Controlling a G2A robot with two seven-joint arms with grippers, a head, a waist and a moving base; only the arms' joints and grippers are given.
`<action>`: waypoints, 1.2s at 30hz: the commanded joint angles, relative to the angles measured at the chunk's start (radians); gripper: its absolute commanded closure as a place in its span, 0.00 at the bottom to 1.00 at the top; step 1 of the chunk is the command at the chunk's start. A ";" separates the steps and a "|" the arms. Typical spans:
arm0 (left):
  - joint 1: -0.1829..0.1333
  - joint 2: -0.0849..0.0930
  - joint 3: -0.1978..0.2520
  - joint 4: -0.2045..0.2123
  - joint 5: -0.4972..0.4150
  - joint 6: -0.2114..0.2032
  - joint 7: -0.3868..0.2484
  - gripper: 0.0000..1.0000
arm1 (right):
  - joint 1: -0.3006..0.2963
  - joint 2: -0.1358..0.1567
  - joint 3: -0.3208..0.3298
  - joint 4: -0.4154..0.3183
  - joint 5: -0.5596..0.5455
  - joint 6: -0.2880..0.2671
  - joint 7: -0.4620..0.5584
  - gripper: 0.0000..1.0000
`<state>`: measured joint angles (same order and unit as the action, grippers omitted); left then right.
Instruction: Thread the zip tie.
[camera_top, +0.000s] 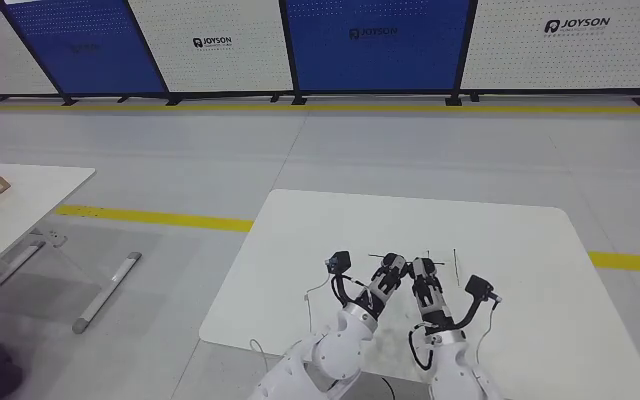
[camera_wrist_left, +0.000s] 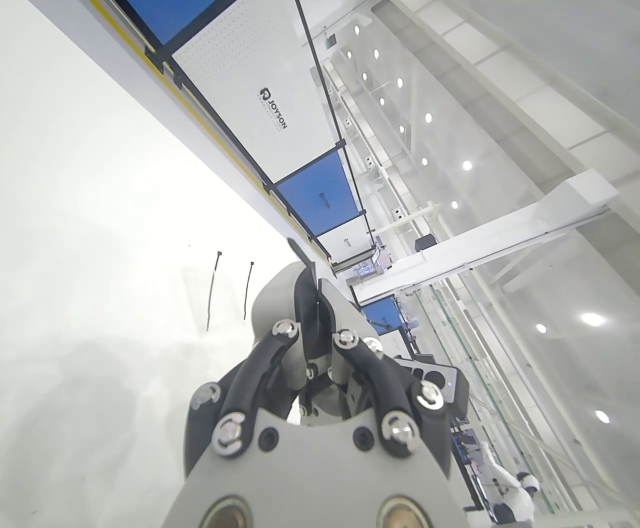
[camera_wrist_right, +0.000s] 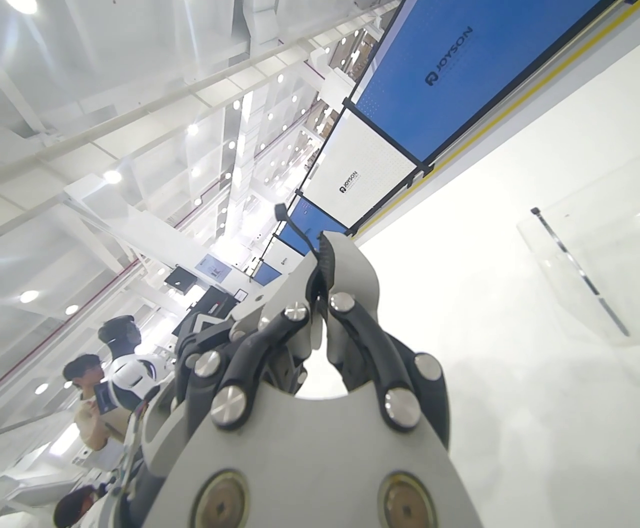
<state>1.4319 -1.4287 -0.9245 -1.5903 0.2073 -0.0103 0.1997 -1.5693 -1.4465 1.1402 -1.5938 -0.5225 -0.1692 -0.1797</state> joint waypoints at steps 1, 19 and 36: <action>0.002 0.000 -0.002 -0.003 -0.001 -0.004 -0.003 1.00 | -0.001 0.001 0.003 -0.002 0.009 -0.001 0.010 1.00; -0.004 -0.006 0.004 0.011 0.024 0.018 0.031 1.00 | -0.023 0.005 0.029 -0.031 0.029 -0.015 -0.005 0.42; 0.001 -0.008 0.008 -0.003 0.041 0.022 0.028 1.00 | -0.023 0.007 0.029 -0.034 -0.016 -0.006 -0.025 1.00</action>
<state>1.4311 -1.4375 -0.9162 -1.5905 0.2465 0.0113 0.2292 -1.5926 -1.4397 1.1694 -1.6274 -0.5378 -0.1761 -0.2057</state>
